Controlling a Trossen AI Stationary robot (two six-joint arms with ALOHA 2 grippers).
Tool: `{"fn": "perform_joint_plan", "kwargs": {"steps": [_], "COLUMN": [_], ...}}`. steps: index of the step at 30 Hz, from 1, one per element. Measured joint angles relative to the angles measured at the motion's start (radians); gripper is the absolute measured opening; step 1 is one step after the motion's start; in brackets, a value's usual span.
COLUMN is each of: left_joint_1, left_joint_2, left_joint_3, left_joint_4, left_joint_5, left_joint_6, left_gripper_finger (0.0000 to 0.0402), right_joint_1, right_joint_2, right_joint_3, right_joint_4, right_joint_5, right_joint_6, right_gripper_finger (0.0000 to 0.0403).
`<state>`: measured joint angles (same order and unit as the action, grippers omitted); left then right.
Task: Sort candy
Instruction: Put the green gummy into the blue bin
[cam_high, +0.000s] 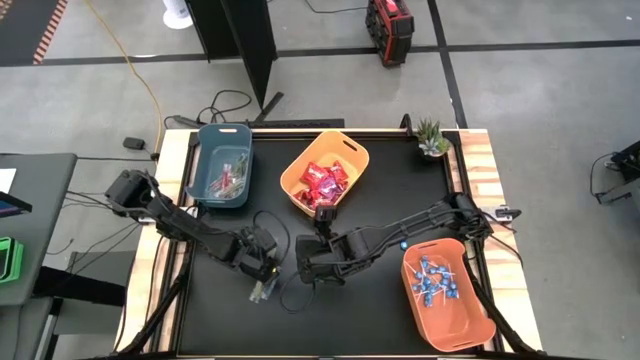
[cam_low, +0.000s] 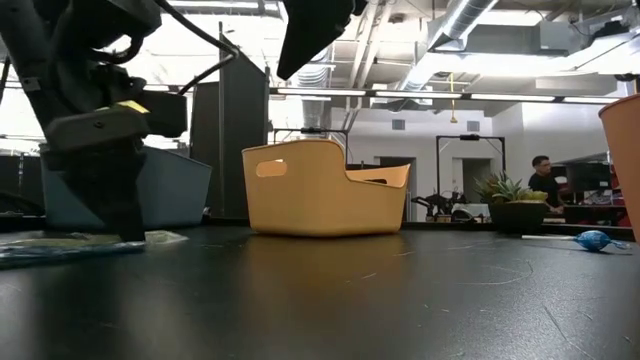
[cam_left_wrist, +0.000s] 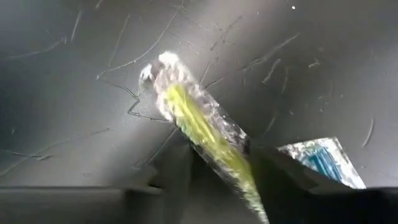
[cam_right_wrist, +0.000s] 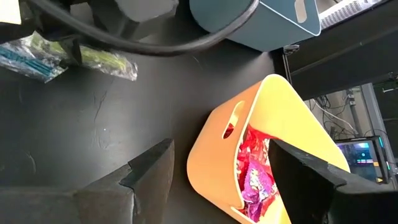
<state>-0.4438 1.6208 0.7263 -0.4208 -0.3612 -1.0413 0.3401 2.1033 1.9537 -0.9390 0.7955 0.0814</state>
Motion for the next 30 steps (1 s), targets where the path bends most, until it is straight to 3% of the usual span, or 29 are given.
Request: {"fn": "perform_joint_plan", "kwargs": {"steps": [5,7,13,17,22,26,30], "left_joint_1": [-0.006,-0.006,-0.008,-0.008,-0.008,-0.011,-0.019], "left_joint_2": [-0.006,-0.013,-0.096,-0.231,-0.447,-0.612,-0.754], "left_joint_3": [0.022,0.033,0.059,0.069,0.068,0.068,0.069], "left_joint_4": [-0.006,-0.011,-0.067,-0.048,0.050,0.178,0.299], "left_joint_5": [-0.009,-0.012,-0.068,-0.181,-0.255,-0.155,0.132], "left_joint_6": [0.059,0.100,0.249,0.391,0.681,0.994,1.267], "left_gripper_finger": [0.0041,0.0015,0.0005,0.0003,0.0001,0.0001,0.0001], "right_joint_1": [0.000,0.000,0.010,0.035,0.062,0.065,0.065], "right_joint_2": [0.000,0.000,0.000,-0.002,-0.014,-0.017,-0.017], "right_joint_3": [0.000,0.000,0.000,0.000,0.000,0.001,0.001], "right_joint_4": [-0.001,0.000,0.000,-0.005,-0.014,-0.019,-0.028], "right_joint_5": [0.000,0.000,0.110,0.241,0.305,0.348,0.394], "right_joint_6": [-0.002,-0.003,-0.003,-0.008,-0.004,-0.003,0.014], "right_gripper_finger": [0.0276,0.0276,0.0276,0.0276,0.0276,0.0276,0.0276]}}
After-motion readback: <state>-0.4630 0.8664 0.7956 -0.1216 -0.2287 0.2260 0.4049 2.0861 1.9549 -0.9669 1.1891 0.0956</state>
